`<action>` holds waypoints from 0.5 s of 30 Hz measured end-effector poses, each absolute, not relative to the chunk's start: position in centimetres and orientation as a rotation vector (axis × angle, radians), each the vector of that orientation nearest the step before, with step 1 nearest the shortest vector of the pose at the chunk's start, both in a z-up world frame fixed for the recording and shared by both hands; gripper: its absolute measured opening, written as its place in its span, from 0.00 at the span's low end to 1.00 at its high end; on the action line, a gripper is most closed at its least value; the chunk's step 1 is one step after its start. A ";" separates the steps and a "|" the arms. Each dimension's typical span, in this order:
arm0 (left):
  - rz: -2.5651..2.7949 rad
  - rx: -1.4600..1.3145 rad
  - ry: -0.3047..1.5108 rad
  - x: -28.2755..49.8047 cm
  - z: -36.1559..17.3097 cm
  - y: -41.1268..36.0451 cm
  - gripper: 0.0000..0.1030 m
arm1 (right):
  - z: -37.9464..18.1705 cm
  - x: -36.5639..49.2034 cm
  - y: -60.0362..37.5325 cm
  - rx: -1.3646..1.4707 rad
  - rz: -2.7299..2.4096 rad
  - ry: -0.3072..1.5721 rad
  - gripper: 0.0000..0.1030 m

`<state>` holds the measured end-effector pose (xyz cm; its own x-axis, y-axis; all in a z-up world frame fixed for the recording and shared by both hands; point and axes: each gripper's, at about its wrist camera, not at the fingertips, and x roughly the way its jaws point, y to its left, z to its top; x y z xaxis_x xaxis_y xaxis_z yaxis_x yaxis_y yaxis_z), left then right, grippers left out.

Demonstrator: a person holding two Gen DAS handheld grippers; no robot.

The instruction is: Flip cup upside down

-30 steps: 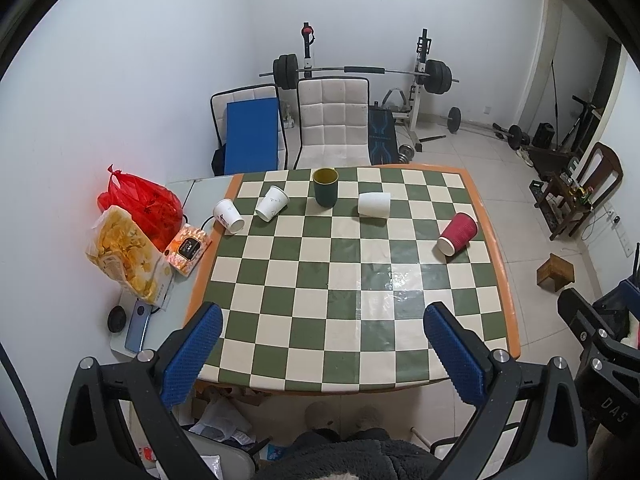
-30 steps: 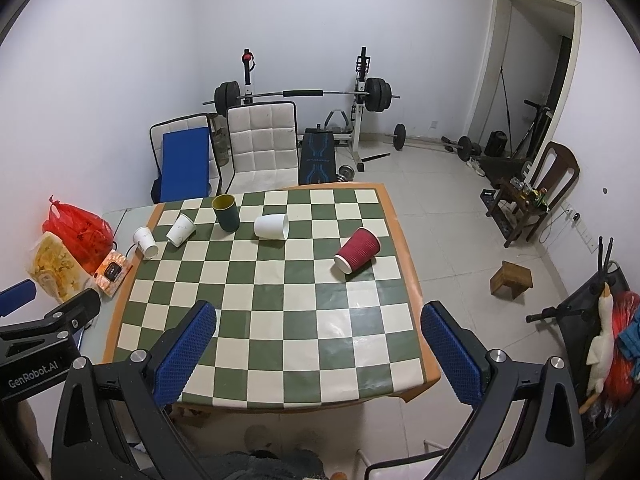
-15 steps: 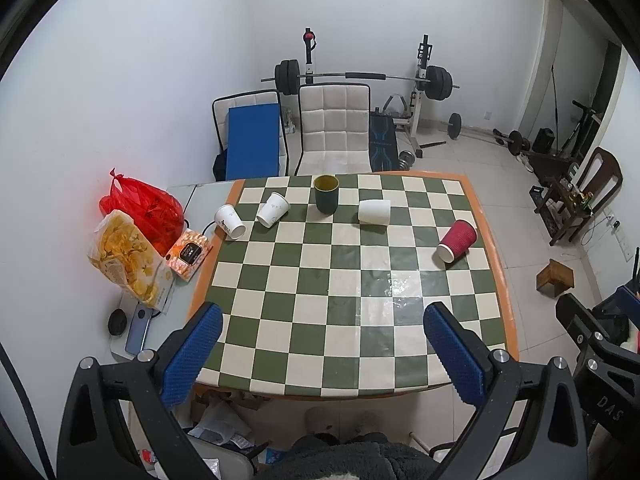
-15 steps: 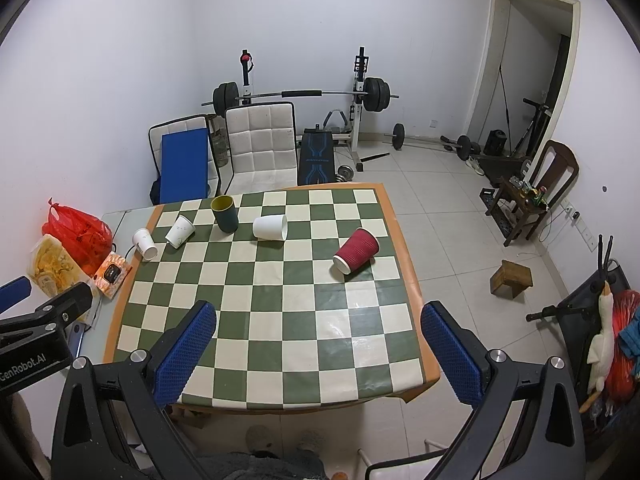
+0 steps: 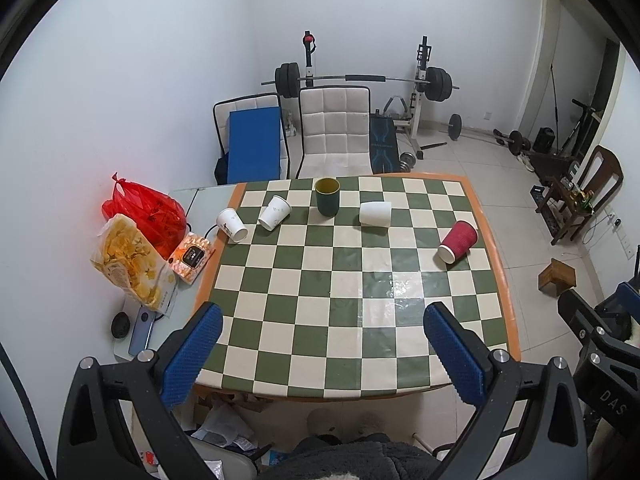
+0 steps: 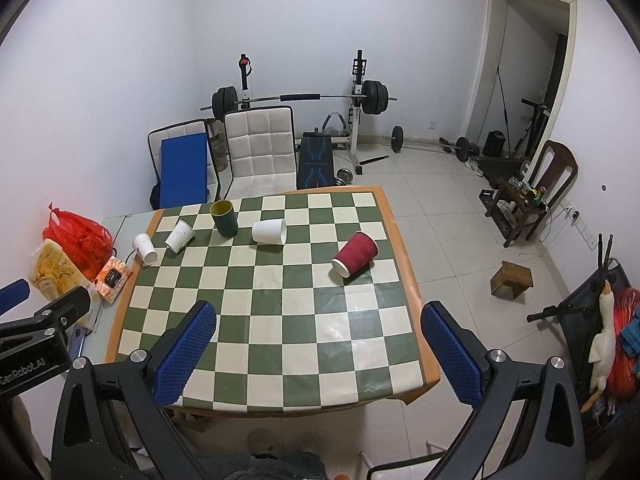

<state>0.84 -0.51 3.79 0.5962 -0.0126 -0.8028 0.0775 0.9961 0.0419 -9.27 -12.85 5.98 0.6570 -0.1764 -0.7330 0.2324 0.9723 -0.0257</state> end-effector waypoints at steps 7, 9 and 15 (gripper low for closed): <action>-0.053 0.072 0.931 0.8 3.9 -0.5 1.00 | 6.3 -9.2 -12.9 0.076 -0.230 0.822 1.00; -0.054 0.074 0.930 0.8 3.9 -0.5 1.00 | 6.4 -9.2 -12.9 0.078 -0.229 0.823 1.00; -0.057 0.073 0.927 0.8 4.2 -0.4 1.00 | 6.5 -9.2 -12.8 0.083 -0.227 0.827 1.00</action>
<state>0.76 -0.38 4.19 0.5991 -0.0178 -0.8004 0.0811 0.9960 0.0385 -9.19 -12.81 6.53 0.6545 -0.1682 -0.7372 0.2325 0.9725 -0.0154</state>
